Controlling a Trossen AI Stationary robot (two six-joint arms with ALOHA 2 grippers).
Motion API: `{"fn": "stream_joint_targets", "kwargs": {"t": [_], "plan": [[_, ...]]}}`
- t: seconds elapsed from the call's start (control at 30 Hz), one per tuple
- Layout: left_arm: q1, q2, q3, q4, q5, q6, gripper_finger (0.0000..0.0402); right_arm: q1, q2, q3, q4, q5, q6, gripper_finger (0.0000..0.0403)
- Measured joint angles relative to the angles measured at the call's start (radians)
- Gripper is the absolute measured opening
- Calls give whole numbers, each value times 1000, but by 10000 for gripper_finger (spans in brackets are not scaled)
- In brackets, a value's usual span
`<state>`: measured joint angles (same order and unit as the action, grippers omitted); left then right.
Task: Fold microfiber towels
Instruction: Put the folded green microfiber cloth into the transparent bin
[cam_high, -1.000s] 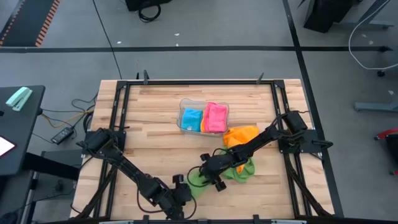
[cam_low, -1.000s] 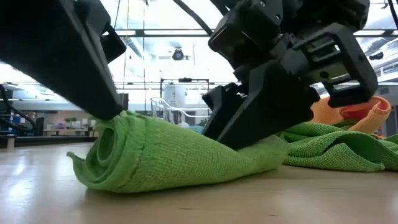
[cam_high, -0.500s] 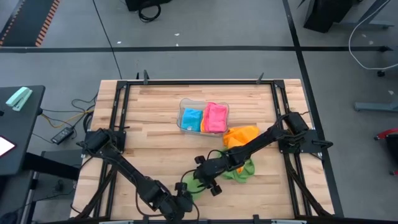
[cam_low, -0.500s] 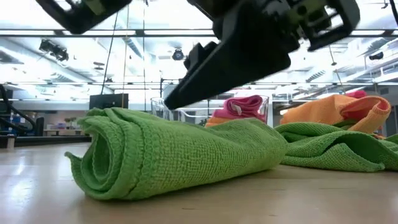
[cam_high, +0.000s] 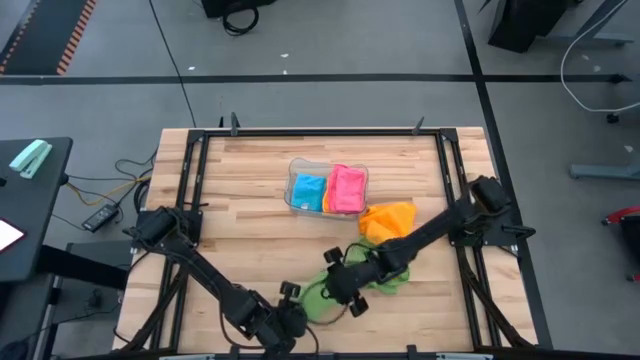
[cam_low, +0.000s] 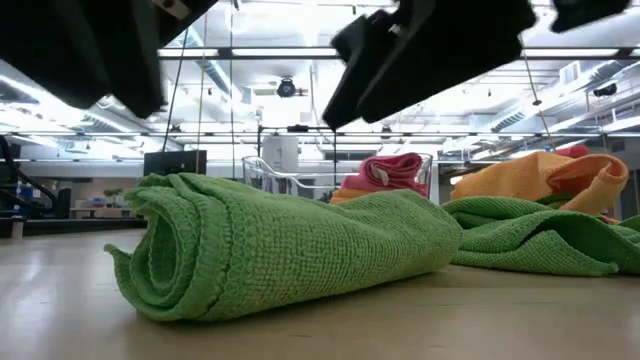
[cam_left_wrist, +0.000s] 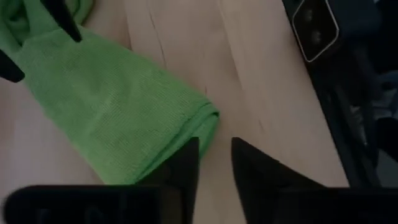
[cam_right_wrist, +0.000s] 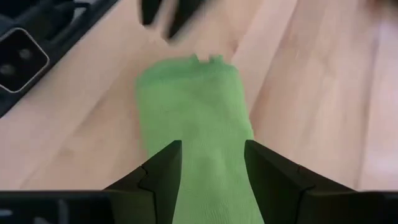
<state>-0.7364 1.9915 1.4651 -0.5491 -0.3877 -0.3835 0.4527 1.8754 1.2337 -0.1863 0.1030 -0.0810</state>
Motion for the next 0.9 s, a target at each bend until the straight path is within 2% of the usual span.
{"fn": "stream_joint_targets", "kwargs": {"t": [0.17, 0.3, 0.43, 0.6, 0.8, 0.9], "plan": [[24, 0, 6, -3, -9, 78, 168, 91, 22, -1, 64, 192, -120, 183], [58, -2, 9, -19, -18, 57, 192, 115, 42, -3, 79, 246, -155, 183], [96, -2, 8, -112, -21, -14, 188, 133, 42, -2, 79, 251, -156, 187], [120, 3, 8, -174, -20, -85, 167, 169, 42, -2, 81, 277, -193, 219], [140, 59, 7, -174, -8, -144, 141, 198, 101, -2, 119, 363, -225, 270], [140, 82, 7, -160, 6, -160, 128, 221, 152, -2, 163, 452, -283, 279]]}}
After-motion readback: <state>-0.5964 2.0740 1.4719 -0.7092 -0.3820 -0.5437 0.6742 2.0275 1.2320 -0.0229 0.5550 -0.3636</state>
